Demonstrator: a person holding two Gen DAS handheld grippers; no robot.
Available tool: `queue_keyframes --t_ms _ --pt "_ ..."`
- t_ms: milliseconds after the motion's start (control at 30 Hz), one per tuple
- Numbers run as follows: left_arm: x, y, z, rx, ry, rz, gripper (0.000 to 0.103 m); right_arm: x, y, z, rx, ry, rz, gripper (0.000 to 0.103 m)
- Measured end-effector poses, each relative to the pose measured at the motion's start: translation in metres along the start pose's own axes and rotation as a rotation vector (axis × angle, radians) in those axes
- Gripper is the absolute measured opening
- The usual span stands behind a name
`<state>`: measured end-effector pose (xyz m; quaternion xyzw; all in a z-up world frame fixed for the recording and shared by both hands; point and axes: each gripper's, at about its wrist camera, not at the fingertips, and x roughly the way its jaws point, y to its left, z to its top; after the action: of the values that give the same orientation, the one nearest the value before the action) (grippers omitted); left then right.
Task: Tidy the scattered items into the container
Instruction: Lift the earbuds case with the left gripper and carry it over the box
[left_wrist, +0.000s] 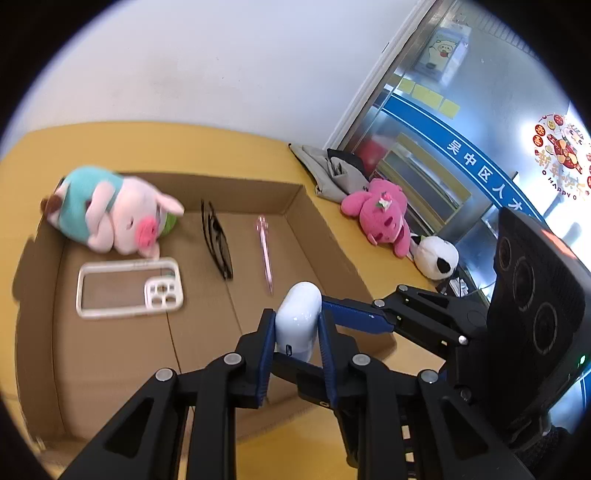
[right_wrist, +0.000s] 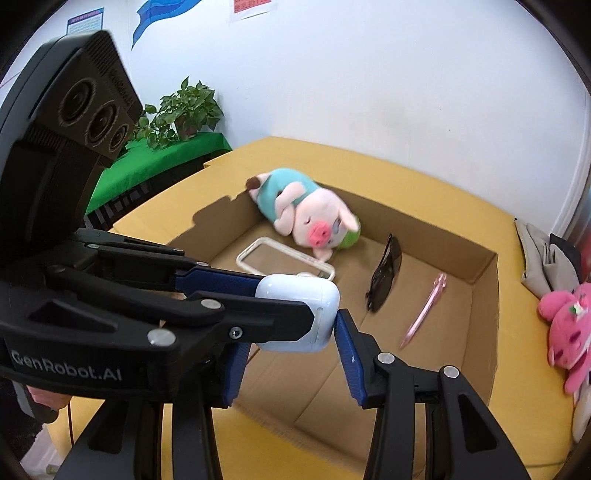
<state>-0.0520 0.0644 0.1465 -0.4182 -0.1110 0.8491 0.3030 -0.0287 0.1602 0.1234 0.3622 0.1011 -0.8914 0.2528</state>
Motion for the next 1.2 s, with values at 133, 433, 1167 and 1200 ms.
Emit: queue_keyframes --t_ms 133,433,1167,1200 --pt "0.015 0.005 0.022 0.014 0.026 0.024 0.022 0.018 -0.022 0.019 0.013 0.038 0.019 0.048" --pt "0.064 0.038 0.048 -0.031 0.114 0.042 0.022 0.072 -0.059 0.029 0.071 0.132 0.065 0.048" --pt "0.116 0.077 0.035 -0.126 0.238 0.038 0.022 0.131 -0.075 0.011 0.096 0.291 0.101 0.048" --pt "0.12 0.079 0.034 -0.132 0.244 0.039 0.022 0.134 -0.076 0.009 0.099 0.298 0.103 0.048"
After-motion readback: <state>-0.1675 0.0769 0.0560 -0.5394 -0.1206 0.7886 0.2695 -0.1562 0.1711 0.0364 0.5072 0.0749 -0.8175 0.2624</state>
